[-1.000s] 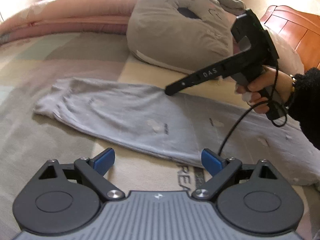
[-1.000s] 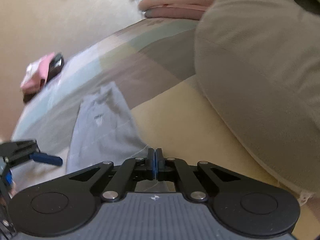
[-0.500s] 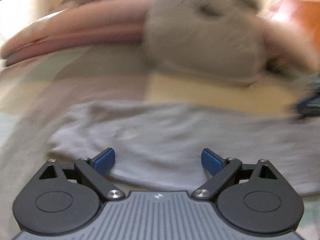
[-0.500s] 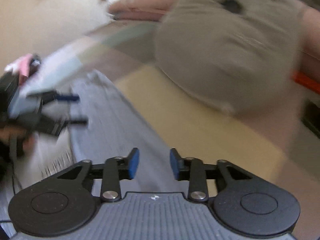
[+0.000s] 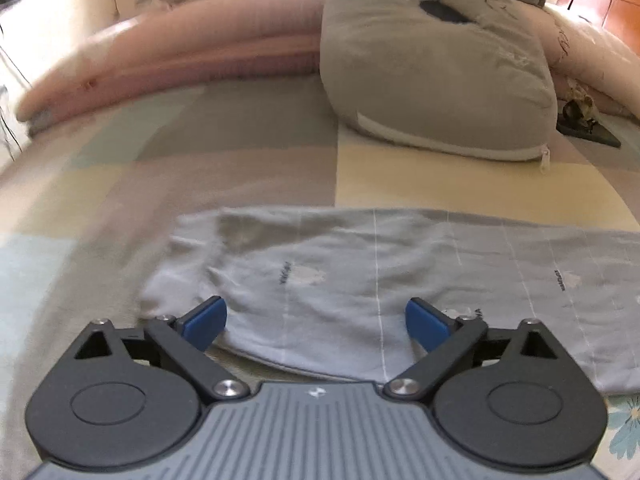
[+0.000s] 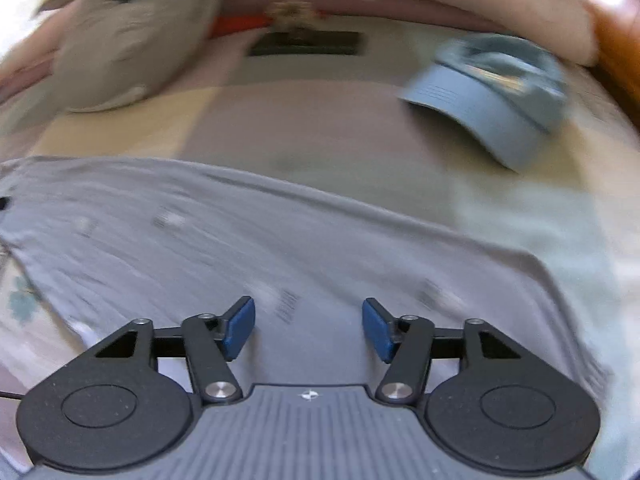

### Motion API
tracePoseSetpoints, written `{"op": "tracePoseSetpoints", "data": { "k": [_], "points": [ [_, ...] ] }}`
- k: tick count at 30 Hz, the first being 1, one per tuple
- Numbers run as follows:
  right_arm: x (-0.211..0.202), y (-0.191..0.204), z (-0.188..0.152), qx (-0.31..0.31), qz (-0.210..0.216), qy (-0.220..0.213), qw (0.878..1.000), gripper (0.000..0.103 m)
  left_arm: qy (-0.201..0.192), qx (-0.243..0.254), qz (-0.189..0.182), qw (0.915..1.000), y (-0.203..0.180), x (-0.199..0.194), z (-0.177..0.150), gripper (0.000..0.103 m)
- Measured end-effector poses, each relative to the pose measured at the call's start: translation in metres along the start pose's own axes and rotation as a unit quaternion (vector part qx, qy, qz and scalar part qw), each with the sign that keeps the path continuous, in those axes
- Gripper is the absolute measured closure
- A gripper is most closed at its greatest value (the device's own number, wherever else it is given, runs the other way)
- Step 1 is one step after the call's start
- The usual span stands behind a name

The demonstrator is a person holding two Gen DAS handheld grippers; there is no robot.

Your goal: Fold clothes

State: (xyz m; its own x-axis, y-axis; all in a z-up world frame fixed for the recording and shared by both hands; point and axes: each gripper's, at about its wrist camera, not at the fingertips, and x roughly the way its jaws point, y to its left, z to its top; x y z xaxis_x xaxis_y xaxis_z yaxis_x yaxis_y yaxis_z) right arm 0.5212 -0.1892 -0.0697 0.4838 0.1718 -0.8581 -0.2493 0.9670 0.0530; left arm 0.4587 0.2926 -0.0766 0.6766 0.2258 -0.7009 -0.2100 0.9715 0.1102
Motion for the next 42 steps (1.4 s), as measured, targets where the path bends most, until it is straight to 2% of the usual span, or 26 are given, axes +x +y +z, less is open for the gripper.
{"op": "tracePoseSetpoints", "data": {
  "k": [4, 8, 11, 15, 17, 19, 21, 23, 25, 29, 32, 35, 39, 40, 42],
  "points": [
    [-0.012, -0.011, -0.026, 0.027, -0.001, 0.0, 1.0, 0.033, 0.003, 0.046, -0.014, 0.9988, -0.021, -0.026, -0.005, 0.007],
    [-0.003, 0.01, -0.038, -0.022, -0.026, -0.021, 0.999, 0.018, 0.021, 0.075, -0.012, 0.9969, -0.041, -0.049, -0.014, 0.007],
    [-0.01, 0.022, -0.035, -0.029, -0.035, -0.027, 0.999, 0.019, 0.02, 0.083, -0.014, 0.9963, -0.048, -0.076, -0.02, 0.007],
    [-0.026, 0.043, -0.05, -0.069, -0.033, -0.04, 0.996, 0.019, 0.015, 0.057, -0.04, 0.9975, -0.049, -0.106, -0.029, 0.006],
    [-0.02, 0.061, -0.059, -0.081, -0.033, -0.033, 0.996, 0.02, 0.016, 0.05, -0.045, 0.9976, -0.051, -0.116, -0.033, 0.006],
    [-0.026, 0.088, -0.068, -0.121, -0.032, -0.05, 0.991, 0.02, 0.015, 0.056, -0.043, 0.9974, -0.055, -0.128, -0.037, 0.006],
    [-0.039, 0.098, -0.073, -0.137, -0.006, -0.06, 0.989, 0.02, 0.011, 0.064, -0.045, 0.9968, -0.056, -0.143, -0.042, 0.006],
    [-0.058, 0.092, -0.077, -0.119, 0.01, -0.075, 0.99, 0.02, 0.007, 0.071, -0.048, 0.9963, -0.055, -0.158, -0.048, 0.006],
    [-0.077, 0.078, -0.083, -0.103, -0.01, -0.087, 0.991, 0.019, 0.011, 0.068, -0.047, 0.9965, -0.05, -0.169, -0.056, 0.006],
    [-0.104, 0.043, -0.108, -0.065, -0.033, -0.08, 0.994, 0.019, 0.033, 0.069, -0.048, 0.9959, -0.045, -0.183, -0.077, 0.006],
    [-0.117, 0.035, -0.139, -0.057, -0.024, -0.068, 0.996, 0.019, 0.051, 0.074, -0.055, 0.9945, -0.049, -0.188, -0.092, 0.006],
    [-0.108, 0.047, -0.158, -0.07, -0.027, -0.054, 0.996, 0.019, 0.056, 0.088, -0.059, 0.9928, -0.058, -0.195, -0.101, 0.006],
    [-0.082, 0.066, -0.162, -0.084, -0.008, -0.069, 0.994, 0.019, 0.047, 0.1, -0.068, 0.9916, -0.067, -0.211, -0.109, 0.006],
    [-0.074, 0.072, -0.16, -0.084, -0.011, -0.076, 0.994, 0.013, 0.044, 0.102, -0.069, 0.9914, -0.068, -0.215, -0.112, 0.006],
    [-0.07, 0.072, -0.15, -0.067, -0.011, -0.082, 0.994, 0.01, 0.042, 0.105, -0.069, 0.9912, -0.07, -0.223, -0.121, 0.006]
  ]
}}
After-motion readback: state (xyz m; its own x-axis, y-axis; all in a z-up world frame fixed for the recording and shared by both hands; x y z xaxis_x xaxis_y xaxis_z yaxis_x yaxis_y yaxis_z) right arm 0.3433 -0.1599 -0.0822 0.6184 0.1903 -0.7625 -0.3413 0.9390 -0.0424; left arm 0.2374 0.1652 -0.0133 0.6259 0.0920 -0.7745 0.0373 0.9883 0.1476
